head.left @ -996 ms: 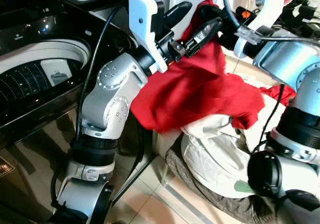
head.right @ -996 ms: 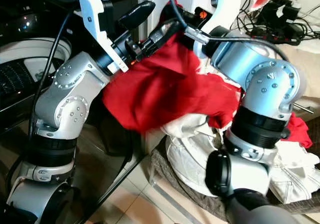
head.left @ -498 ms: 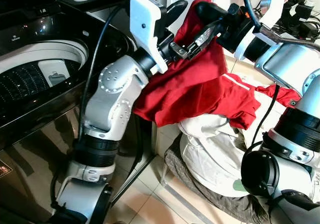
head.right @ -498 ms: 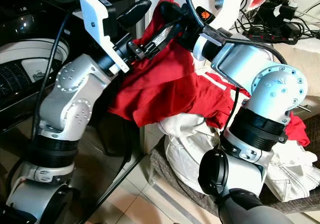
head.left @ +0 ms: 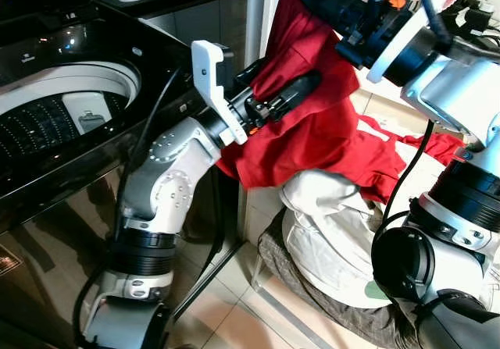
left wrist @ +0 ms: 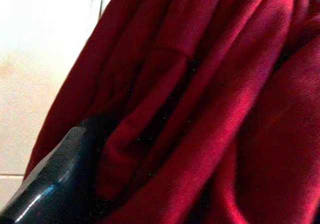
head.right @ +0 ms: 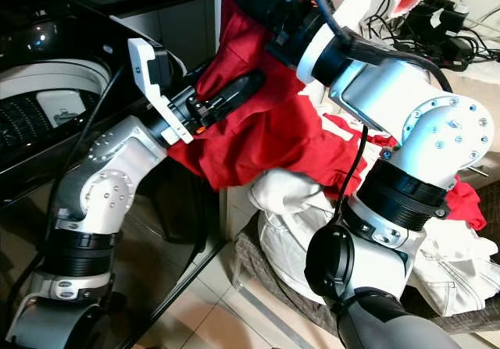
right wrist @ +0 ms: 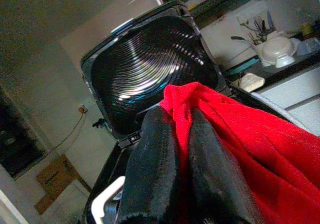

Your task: Clothes washing

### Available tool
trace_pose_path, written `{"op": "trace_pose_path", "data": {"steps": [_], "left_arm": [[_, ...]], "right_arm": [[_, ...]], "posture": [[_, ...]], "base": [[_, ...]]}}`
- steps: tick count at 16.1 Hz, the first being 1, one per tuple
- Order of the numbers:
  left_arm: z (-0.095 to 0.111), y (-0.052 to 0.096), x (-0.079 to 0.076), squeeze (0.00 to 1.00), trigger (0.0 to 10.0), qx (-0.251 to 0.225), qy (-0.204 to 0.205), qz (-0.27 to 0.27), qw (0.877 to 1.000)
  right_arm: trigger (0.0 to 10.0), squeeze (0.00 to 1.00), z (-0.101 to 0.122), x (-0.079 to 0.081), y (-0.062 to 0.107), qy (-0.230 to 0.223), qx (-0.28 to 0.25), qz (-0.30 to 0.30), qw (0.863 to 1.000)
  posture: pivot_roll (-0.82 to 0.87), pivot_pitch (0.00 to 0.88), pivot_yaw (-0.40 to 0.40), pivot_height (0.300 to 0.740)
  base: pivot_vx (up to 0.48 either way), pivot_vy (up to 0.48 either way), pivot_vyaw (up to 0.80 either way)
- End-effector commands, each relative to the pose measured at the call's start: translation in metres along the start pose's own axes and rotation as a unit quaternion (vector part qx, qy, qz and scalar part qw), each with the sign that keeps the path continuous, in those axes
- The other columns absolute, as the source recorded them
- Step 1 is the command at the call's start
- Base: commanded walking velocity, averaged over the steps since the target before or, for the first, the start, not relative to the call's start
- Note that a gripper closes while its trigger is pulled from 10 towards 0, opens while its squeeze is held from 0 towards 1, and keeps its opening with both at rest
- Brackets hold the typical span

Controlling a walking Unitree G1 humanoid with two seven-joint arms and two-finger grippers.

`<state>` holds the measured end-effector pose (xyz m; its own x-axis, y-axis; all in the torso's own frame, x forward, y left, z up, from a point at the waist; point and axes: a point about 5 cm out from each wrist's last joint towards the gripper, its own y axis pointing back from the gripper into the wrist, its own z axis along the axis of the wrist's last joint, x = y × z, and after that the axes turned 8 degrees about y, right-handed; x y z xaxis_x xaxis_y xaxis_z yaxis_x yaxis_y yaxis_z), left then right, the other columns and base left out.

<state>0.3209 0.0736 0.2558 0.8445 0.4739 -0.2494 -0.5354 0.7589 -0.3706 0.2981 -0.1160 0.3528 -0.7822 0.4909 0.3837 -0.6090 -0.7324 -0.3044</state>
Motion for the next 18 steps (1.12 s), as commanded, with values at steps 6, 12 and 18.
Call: {"op": "trace_pose_path", "data": {"steps": [6, 12, 18], "left_arm": [[0.0, -0.006, 0.004, 0.0, 0.0, 0.013, 0.015, 0.019, 1.0], [0.002, -0.007, 0.009, 0.0, 0.0, 0.026, -0.011, 0.039, 0.999], [0.006, -0.005, 0.014, 0.0, 0.0, 0.013, -0.022, 0.044, 0.999]], "right_arm": [[0.0, 0.0, 0.004, 0.011, 0.003, 0.019, -0.004, 0.018, 1.0], [0.0, 0.0, 0.001, 0.009, 0.004, 0.016, -0.001, 0.007, 1.0], [0.0, 0.0, -0.002, 0.006, 0.005, 0.015, -0.001, -0.005, 1.0]], "posture": [[-0.11, 0.0, -0.032, 0.74], [-0.1, 0.0, -0.027, 0.74], [-0.1, 0.0, -0.024, 0.74]], "base": [[0.0, 0.0, 0.0], [0.0, 0.0, 0.0], [0.0, 0.0, 0.0]]}}
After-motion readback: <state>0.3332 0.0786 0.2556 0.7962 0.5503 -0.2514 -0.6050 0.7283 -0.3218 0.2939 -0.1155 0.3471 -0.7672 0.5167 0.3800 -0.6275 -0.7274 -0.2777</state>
